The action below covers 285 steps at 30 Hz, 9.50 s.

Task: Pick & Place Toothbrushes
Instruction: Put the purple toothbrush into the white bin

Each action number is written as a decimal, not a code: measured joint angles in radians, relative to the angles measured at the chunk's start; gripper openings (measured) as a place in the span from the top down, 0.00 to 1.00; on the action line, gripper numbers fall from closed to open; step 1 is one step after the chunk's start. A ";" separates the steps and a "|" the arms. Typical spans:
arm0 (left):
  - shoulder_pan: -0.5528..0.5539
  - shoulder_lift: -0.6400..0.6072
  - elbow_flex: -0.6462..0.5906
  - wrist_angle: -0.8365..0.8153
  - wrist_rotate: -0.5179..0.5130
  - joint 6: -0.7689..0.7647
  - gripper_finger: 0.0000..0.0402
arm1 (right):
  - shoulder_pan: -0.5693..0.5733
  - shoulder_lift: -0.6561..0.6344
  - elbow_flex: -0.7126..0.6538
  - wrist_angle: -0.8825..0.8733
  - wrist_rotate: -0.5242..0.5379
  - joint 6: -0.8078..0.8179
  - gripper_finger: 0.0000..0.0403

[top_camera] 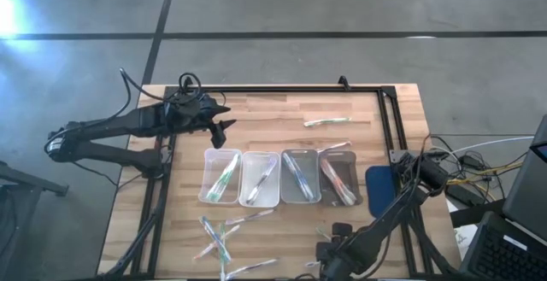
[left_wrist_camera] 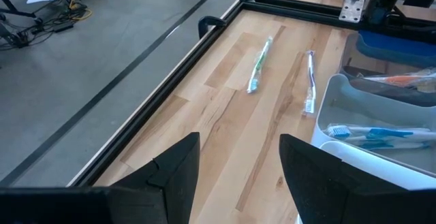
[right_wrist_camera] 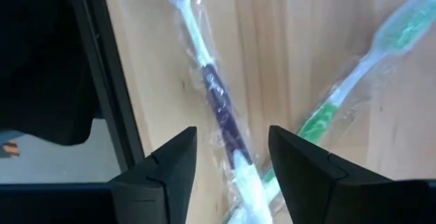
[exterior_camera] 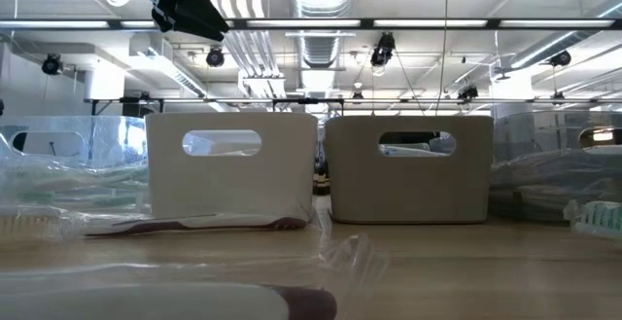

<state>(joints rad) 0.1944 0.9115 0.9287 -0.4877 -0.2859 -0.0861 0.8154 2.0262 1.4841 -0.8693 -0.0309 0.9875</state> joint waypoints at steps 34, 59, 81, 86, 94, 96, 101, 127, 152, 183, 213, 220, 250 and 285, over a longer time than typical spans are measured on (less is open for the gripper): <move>0.000 0.000 0.000 0.000 0.000 0.000 0.49 | 0.000 0.059 -0.004 0.048 -0.050 -0.053 0.94; 0.000 0.002 0.000 0.001 0.000 -0.004 0.49 | -0.014 -0.190 0.015 -0.130 0.330 -0.144 0.95; -0.030 0.034 -0.385 0.692 0.403 0.052 0.49 | -0.179 -0.286 -0.154 0.201 0.487 -0.512 0.96; -0.077 0.034 -0.506 1.021 0.472 0.090 0.49 | -0.227 -0.343 -0.185 0.403 0.500 -0.674 0.96; -0.203 0.048 -0.557 1.258 0.468 0.299 0.49 | -0.317 -0.373 -0.186 0.656 0.504 -0.897 0.96; -0.230 0.058 -0.555 1.283 0.450 0.341 0.49 | -0.337 -0.374 -0.186 0.697 0.504 -0.935 0.96; -0.277 0.080 -0.551 1.319 0.421 0.401 0.49 | -0.374 -0.375 -0.186 0.801 0.503 -1.003 0.96; -0.353 0.439 -0.269 1.339 0.457 0.509 0.49 | -0.423 -0.375 -0.186 1.049 0.495 -1.230 0.96; -0.356 0.424 -0.269 1.340 0.544 0.407 0.93 | -0.422 -0.375 -0.185 1.071 0.496 -1.248 0.94; -0.356 0.436 0.081 0.415 -0.066 -0.156 0.93 | -0.425 -0.874 -0.169 0.068 0.515 -0.587 0.54; -0.501 0.594 0.164 0.010 -0.131 -1.012 0.93 | -0.425 -1.038 -0.175 -0.304 0.533 -0.837 0.82; -0.501 0.717 0.422 -0.301 -0.083 -1.088 0.93 | -0.426 -1.056 -0.175 -0.304 0.532 -0.893 0.83; -0.424 0.930 0.692 -0.690 0.204 -1.243 0.92 | -0.426 -1.081 -0.179 -0.362 0.532 -0.830 0.72; -0.359 0.930 0.470 -0.424 0.351 -1.145 0.87 | -0.426 -1.081 -0.180 -0.361 0.532 -0.868 0.85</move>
<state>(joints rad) -0.1648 1.8412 1.3991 -0.9118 0.0647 -1.2314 0.3897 0.9447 1.3045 -1.2301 0.5007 0.1196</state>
